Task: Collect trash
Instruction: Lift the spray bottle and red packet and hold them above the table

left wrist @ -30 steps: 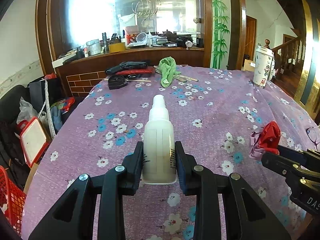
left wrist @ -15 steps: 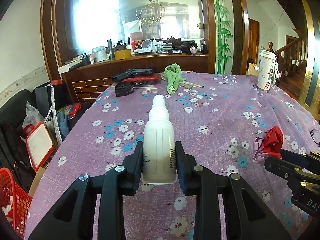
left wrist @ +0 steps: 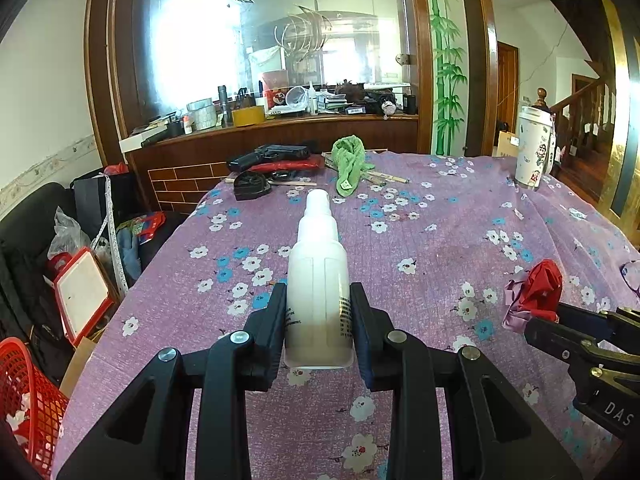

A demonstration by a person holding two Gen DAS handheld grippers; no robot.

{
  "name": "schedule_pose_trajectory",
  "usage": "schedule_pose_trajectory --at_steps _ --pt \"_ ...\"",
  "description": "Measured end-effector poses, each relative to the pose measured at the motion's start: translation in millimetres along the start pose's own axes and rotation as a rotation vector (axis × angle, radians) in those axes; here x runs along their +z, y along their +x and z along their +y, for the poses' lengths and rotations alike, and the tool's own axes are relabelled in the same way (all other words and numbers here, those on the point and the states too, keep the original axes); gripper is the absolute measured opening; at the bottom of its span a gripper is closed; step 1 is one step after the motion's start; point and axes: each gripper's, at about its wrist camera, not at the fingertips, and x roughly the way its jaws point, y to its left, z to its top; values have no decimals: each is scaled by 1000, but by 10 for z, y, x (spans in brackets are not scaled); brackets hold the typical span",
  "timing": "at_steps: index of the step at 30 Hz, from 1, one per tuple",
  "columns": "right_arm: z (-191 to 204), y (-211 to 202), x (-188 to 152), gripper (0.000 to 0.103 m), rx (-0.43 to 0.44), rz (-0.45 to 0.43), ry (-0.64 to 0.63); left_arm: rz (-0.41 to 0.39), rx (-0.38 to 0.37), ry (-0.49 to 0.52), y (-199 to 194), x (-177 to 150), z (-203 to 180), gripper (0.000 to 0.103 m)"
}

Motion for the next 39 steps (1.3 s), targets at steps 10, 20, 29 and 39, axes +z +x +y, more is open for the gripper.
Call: schedule_pose_trajectory --at_steps 10,20,29,39 --pt "-8 -62 25 37 -1 -16 0 4 -9 3 -12 2 -14 29" --pt "3 -30 16 37 1 -2 3 8 12 -3 35 0 28 29" --pt "-7 -23 13 37 6 3 11 15 -4 -1 42 -21 23 29" --pt "-33 -27 10 37 -3 3 24 23 -14 4 68 -37 -9 29"
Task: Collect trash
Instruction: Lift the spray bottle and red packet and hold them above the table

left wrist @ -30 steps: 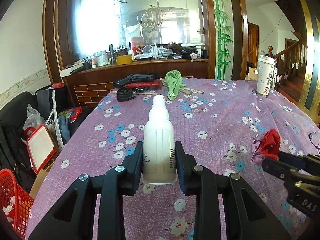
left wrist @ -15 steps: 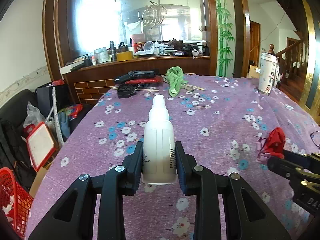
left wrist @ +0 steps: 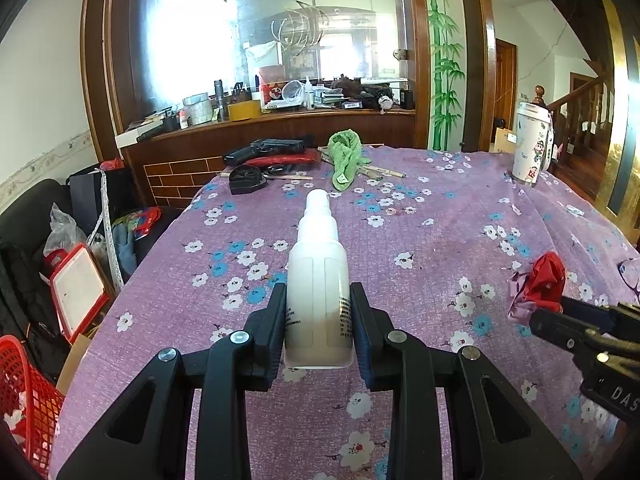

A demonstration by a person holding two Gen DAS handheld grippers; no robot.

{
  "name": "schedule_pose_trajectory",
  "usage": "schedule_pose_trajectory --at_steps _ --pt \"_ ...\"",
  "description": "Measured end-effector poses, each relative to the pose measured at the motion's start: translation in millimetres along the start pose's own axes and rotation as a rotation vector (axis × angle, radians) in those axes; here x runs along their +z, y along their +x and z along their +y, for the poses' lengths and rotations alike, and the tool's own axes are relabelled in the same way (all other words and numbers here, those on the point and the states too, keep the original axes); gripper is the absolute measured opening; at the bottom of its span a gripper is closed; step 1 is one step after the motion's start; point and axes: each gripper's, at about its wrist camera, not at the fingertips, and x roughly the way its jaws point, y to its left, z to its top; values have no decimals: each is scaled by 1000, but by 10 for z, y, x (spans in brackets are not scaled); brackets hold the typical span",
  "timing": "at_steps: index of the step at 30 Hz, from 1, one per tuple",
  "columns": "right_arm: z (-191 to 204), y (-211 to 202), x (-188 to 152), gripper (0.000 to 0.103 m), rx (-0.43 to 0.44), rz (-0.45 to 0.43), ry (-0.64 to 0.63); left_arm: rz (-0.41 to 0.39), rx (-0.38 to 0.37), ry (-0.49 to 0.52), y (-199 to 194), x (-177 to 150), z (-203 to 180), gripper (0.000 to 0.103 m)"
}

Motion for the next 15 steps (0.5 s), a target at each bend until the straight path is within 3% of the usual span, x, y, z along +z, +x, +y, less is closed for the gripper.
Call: schedule_pose_trajectory --at_steps 9,15 --pt "33 6 -14 37 3 4 -10 -2 -9 5 -18 -7 -6 29" --pt "43 -13 4 37 -58 -18 -30 -19 -9 -16 -46 43 13 29"
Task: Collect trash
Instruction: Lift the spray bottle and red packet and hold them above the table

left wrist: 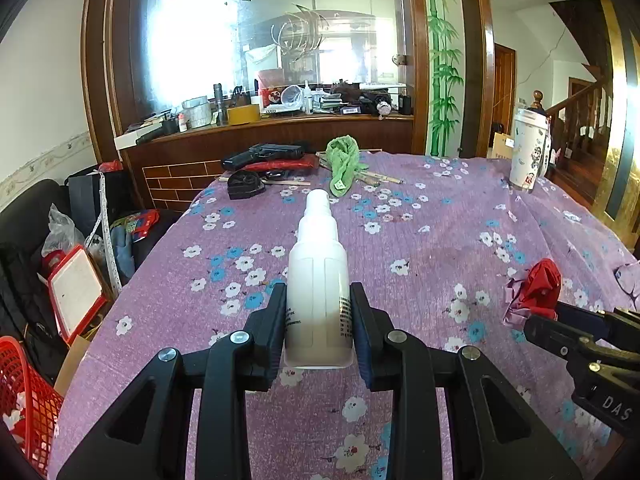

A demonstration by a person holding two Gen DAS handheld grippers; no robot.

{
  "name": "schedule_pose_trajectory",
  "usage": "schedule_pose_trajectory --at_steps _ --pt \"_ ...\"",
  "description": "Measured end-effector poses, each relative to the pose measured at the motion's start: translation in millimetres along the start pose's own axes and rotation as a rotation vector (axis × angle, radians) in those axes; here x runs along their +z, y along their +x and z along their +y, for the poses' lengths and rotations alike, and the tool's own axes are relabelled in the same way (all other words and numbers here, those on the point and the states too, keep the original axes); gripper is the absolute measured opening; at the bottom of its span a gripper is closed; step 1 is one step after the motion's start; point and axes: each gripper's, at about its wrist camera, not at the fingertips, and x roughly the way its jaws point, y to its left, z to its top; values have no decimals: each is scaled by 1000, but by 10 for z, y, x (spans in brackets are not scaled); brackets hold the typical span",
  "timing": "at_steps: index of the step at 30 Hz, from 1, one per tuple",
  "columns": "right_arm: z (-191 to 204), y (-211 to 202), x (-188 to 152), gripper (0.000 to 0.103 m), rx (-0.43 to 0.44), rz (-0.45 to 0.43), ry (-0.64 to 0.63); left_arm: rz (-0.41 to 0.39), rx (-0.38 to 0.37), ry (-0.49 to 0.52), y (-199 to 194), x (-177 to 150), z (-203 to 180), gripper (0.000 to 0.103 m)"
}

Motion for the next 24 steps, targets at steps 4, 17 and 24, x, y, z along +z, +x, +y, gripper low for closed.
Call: schedule_pose_trajectory --at_steps 4,17,24 --pt "-2 -20 41 37 -23 3 7 4 0 -26 -43 77 55 29" --pt "412 -530 -71 37 92 -2 32 -55 30 -13 -784 -2 294 29" --pt "761 -849 -274 37 135 -23 11 -87 55 0 -1196 -228 432 29"
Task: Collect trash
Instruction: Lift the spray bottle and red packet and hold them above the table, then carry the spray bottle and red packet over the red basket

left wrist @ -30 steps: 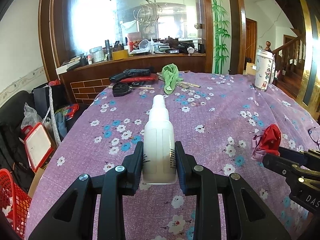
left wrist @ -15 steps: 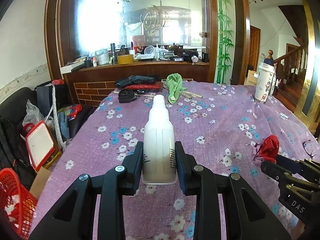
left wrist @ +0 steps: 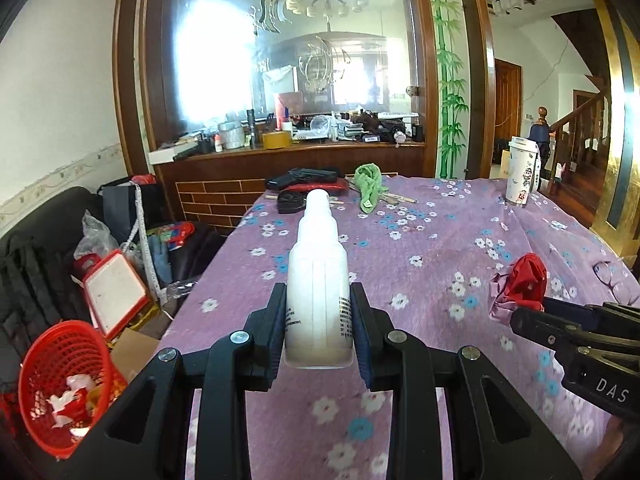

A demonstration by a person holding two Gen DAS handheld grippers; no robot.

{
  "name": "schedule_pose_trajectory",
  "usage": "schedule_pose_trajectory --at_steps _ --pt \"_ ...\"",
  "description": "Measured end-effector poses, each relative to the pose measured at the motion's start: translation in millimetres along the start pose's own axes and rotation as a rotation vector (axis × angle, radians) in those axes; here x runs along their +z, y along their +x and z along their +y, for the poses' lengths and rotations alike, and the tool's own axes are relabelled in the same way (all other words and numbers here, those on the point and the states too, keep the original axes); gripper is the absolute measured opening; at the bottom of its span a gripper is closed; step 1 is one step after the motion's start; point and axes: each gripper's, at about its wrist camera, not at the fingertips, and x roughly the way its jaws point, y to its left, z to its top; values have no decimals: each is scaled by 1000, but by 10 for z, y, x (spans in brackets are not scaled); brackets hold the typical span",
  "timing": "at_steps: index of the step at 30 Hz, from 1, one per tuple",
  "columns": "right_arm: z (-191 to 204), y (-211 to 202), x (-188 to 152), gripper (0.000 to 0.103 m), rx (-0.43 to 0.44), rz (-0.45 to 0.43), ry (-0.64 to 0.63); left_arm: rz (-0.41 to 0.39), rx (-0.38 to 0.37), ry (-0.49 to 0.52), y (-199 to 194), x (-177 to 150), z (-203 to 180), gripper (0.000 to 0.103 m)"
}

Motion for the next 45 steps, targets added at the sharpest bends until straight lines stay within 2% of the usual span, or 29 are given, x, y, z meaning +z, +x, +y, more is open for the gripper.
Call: schedule_pose_trajectory --at_steps 8,20,34,45 --pt "251 -220 -111 37 24 -8 -17 -40 8 -19 -412 -129 187 29" --pt "620 -441 -151 37 59 -23 -80 -72 48 -53 -750 -244 487 29" --pt "1218 -199 -149 37 133 33 -173 -69 97 -137 -825 -361 964 29" --pt "1814 78 -140 37 195 74 -251 -58 168 -200 -858 -495 1495 29"
